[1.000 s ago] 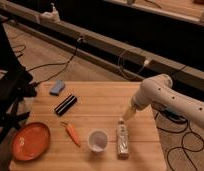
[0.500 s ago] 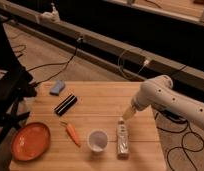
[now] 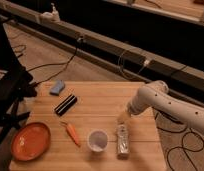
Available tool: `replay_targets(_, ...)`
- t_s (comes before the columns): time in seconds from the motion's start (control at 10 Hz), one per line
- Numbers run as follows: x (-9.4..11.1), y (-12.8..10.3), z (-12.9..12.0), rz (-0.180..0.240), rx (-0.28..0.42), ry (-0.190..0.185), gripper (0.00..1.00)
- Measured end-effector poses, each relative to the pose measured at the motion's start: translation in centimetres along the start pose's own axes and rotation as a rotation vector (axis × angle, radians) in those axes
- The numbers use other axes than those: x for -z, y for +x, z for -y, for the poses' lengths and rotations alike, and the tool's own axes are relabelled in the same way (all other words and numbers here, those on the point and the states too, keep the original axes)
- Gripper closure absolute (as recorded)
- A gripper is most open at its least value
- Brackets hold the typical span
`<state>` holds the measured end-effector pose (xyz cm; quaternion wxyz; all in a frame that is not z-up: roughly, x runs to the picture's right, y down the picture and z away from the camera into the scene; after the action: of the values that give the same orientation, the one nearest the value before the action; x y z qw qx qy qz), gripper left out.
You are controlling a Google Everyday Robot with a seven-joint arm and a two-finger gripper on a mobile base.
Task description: Stand the bottle upright
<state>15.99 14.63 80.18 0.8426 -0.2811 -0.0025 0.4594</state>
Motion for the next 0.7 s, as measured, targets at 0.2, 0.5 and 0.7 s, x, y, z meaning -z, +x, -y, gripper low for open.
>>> replay_targets(0.2, -1.1, 0.2, 0.4, -0.015, -0.032, 0.009, 0.20)
replay_targets(0.5, -3.0, 0.5, 0.8, -0.056, -0.067, 0.020, 0.20)
replay_targets(0.7, -4.3, 0.6, 0.0, -0.083, -0.067, 0.011, 0.20)
